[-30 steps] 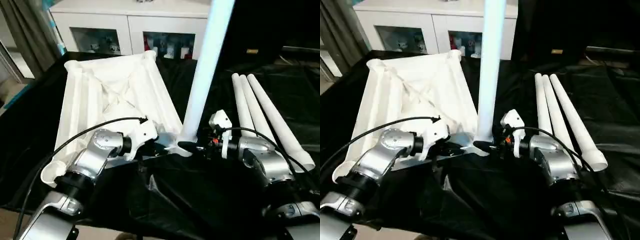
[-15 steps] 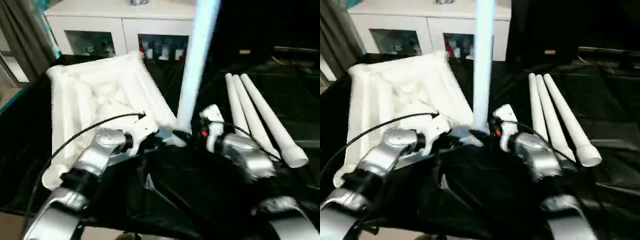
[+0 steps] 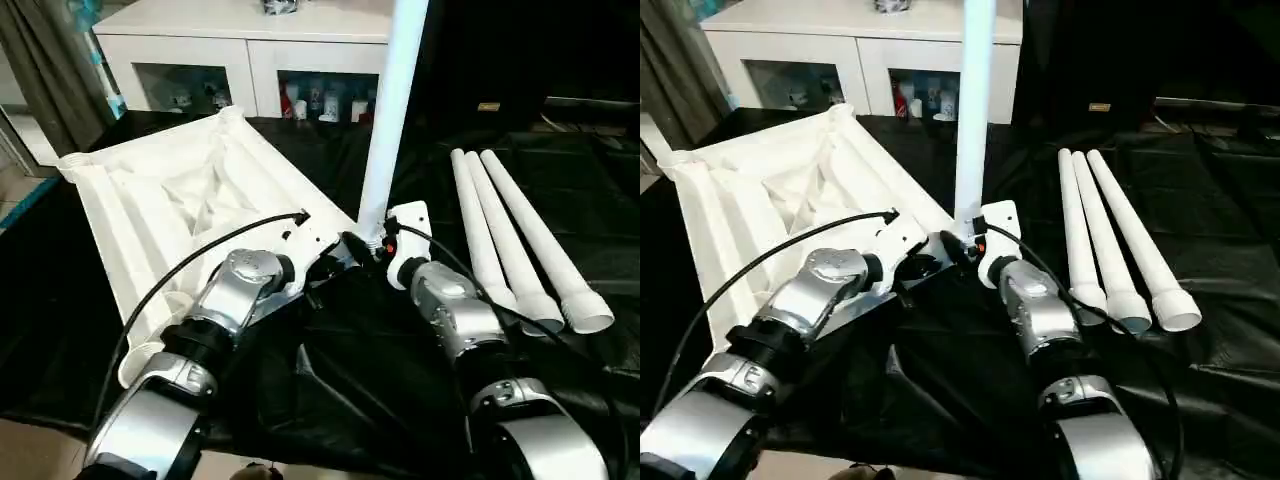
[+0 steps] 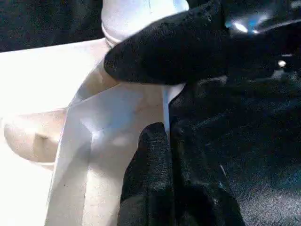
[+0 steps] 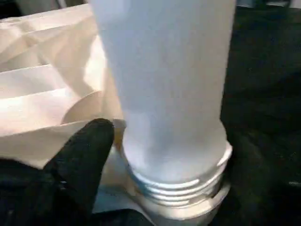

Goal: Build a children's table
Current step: Rotate leg to tighten

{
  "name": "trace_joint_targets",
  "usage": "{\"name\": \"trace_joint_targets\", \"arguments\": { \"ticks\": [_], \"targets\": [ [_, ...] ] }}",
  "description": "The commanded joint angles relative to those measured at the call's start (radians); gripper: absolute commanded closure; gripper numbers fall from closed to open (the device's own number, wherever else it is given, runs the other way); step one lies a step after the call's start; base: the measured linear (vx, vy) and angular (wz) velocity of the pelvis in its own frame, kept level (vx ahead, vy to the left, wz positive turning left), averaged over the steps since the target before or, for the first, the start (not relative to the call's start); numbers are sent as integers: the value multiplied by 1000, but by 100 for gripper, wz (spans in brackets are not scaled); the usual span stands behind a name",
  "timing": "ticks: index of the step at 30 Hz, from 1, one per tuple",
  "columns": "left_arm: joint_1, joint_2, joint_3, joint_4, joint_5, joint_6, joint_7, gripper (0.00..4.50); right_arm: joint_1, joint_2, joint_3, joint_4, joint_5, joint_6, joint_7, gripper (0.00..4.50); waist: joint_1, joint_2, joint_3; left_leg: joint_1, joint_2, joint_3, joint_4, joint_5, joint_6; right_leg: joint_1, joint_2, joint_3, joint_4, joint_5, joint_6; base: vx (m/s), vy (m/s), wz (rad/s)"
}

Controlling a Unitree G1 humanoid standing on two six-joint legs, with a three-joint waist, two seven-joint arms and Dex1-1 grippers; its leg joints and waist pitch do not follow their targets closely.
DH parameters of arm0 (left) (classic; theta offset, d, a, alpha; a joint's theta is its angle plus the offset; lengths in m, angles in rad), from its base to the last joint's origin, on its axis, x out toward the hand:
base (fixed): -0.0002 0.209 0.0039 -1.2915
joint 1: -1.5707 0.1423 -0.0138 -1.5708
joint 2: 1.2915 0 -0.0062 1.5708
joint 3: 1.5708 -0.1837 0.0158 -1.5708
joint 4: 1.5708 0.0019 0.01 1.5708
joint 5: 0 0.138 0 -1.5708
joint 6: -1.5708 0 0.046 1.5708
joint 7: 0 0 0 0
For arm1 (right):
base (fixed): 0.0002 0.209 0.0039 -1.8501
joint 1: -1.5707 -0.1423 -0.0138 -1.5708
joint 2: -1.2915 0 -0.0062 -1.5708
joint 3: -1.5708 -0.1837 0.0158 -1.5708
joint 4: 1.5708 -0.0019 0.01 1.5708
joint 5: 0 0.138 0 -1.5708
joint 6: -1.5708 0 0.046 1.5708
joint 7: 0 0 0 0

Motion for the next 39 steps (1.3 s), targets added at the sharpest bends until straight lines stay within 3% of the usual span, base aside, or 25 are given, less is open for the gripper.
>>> {"name": "trace_joint_targets", "arguments": {
  "ticks": [1,4,6,9,12,14,16,19,26,29,32,33,36,39],
  "targets": [
    [18,-8,-32,-50,-31,-68,-67,450,19,6,61,-20,15,17,109,52,4,-14,-67,17,54,-26,-75,-276,45,37,-81,42,-90,-279,-198,0,0,0],
    [58,34,-45,-103,-51,-85,-157,450,47,-58,86,-79,28,23,237,52,11,-15,-73,13,56,-24,-69,-213,70,45,-80,41,-79,-187,-220,0,0,0],
    [118,107,-62,-190,-79,-93,-288,450,88,-160,108,-172,55,45,416,52,19,-15,-75,10,59,-22,-64,-169,96,49,-76,38,-68,-104,-237,0,0,0],
    [136,132,-63,-216,-92,-97,-330,450,98,-194,108,-202,67,57,474,52,26,-7,-83,17,62,-16,-55,-129,118,39,-72,36,-56,-24,-273,0,0,0],
    [166,172,-61,-269,-117,-82,-397,450,115,-250,106,-245,81,68,562,52,29,-9,-81,11,65,-17,-53,-106,139,39,-72,32,-48,31,-289,0,0,0],
    [183,194,-65,-299,-129,-75,-432,450,122,-276,107,-262,87,74,598,52,31,-8,-78,13,64,-16,-56,-152,125,38,-74,32,-55,-38,-284,0,0,0],
    [196,210,-67,-325,-140,-68,-457,450,130,-297,112,-283,98,86,627,84,29,-7,-75,16,65,-16,-60,-191,99,36,-76,34,-63,-113,-272,0,0,0],
    [209,230,-66,-348,-146,-64,-482,450,141,-316,119,-314,107,107,665,89,29,-6,-75,17,65,-16,-63,-210,81,36,-76,35,-66,-158,-260,0,0,0],
    [203,227,-59,-340,-138,-59,-462,450,158,-298,139,-338,102,127,661,152,30,-11,-80,13,62,-14,-57,-162,84,38,-76,35,-59,-103,-260,0,0,0],
    [184,199,-55,-306,-108,-48,-375,450,145,-250,130,-282,60,123,523,179,27,-12,-79,15,62,-13,-58,-163,82,35,-77,35,-62,-119,-259,0,0,0],
    [156,159,-42,-255,-83,-28,-278,450,125,-196,110,-201,16,109,344,184,13,-13,-74,17,58,-15,-64,-215,43,32,-78,36,-71,-211,-244,0,0,0],
    [143,141,-36,-234,-74,-23,-239,450,119,-175,101,-175,6,110,283,185,11,-14,-71,19,57,-17,-67,-240,26,35,-79,36,-76,-268,-227,0,0,0],
    [82,70,-21,-144,-35,3,-76,450,91,-90,60,-84,-5,115,61,185,4,-13,-61,31,54,-18,-72,-325,-12,22,-80,40,-95,-421,-186,0,0,0],
    [47,23,-8,-95,-29,17,4,450,75,-47,54,-49,-13,115,-25,185,7,-14,-64,35,56,-22,-77,-341,-22,23,-81,41,-100,-435,-161,0,0,0]
  ]
}}
